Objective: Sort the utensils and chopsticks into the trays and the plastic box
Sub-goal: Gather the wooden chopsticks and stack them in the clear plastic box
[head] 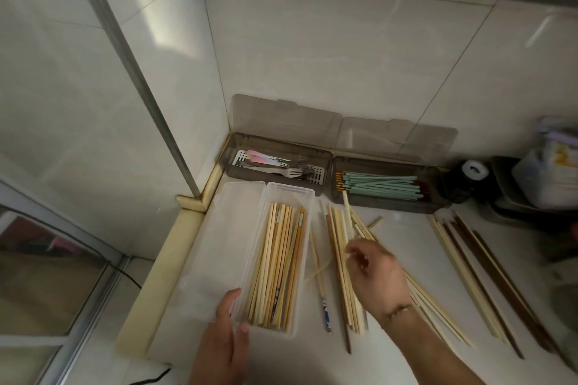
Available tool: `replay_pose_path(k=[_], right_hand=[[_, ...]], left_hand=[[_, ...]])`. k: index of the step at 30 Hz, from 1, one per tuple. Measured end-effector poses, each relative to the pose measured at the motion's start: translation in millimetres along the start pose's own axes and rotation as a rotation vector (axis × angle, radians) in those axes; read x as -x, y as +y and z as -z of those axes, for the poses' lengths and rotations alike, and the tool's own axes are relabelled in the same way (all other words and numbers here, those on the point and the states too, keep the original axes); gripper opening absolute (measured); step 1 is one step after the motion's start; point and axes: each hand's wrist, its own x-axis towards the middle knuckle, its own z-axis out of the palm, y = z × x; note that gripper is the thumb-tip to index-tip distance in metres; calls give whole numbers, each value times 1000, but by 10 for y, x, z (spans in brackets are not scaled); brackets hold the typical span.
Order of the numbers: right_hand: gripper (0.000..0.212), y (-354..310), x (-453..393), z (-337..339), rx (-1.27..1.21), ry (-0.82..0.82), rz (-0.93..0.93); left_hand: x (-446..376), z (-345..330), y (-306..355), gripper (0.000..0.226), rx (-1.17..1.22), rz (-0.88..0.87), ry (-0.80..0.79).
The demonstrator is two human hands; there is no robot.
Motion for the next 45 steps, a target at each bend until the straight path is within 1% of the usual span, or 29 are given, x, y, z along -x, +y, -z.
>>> replay_pose_path(k=[1,3,5,7,9,11,13,15,17,20,22,24,26,27,28,29,30,32,33,34,36,38,45], right_hand=[[14,-145,-40,-6,-70,26,35],[16,-453,-127,-87,-163,-11,113],[17,-711,-186,-241,-131,-83,217],[20,-864,-233,-435,34,-124,300],[22,-914,-280,-608,251,-196,312],[31,-925,-318,-712,439,-350,287],[37,-914,-342,-766,639,-473,315],[39,-911,-354,-779,776,-542,355],[38,-911,-355,-773,788,-563,375],[37,-901,-352,-752,729,-546,374],[36,-857,-340,-731,607,-502,378],[31,-766,-317,-686,355,-360,395],[24,-613,-272,-593,70,-82,402],[20,-508,-242,-532,0,61,382],[19,-395,-216,-464,-10,161,315],[18,-273,-185,-402,0,209,202],[17,-145,-157,-344,5,203,49],[11,109,-96,-268,-4,75,-271],[5,209,-63,-249,9,-12,-380],[5,282,-30,-240,45,-84,-428],[10,365,50,-253,119,-165,-438],[10,351,94,-269,154,-202,-417],[14,351,31,-300,156,-337,-438]], left_hand=[[5,-1,-5,53,-9,0,1],[7,-3,-9,52,-10,-6,9],[-1,0,9,52,22,-21,27],[-5,4,18,59,55,-25,37],[6,-5,-4,71,58,-16,32],[16,2,5,63,28,-3,37],[26,16,29,59,41,-11,42],[32,24,40,61,48,-12,36],[47,26,43,53,15,-19,45],[66,22,39,50,11,-32,58],[71,22,38,51,26,-33,53],[70,21,17,52,17,-34,51],[65,20,2,53,9,-35,52],[61,18,-2,52,9,-40,51],[57,17,-6,52,3,-48,52],[53,17,-11,51,-7,-53,54],[51,19,-16,51,-13,-54,55],[46,20,-4,54,-5,-50,55],[44,18,3,56,1,-52,53],[41,16,8,57,6,-59,51],[30,10,15,57,4,-78,51],[23,4,4,56,-7,-78,46],[15,6,-37,55,-30,-33,41]])
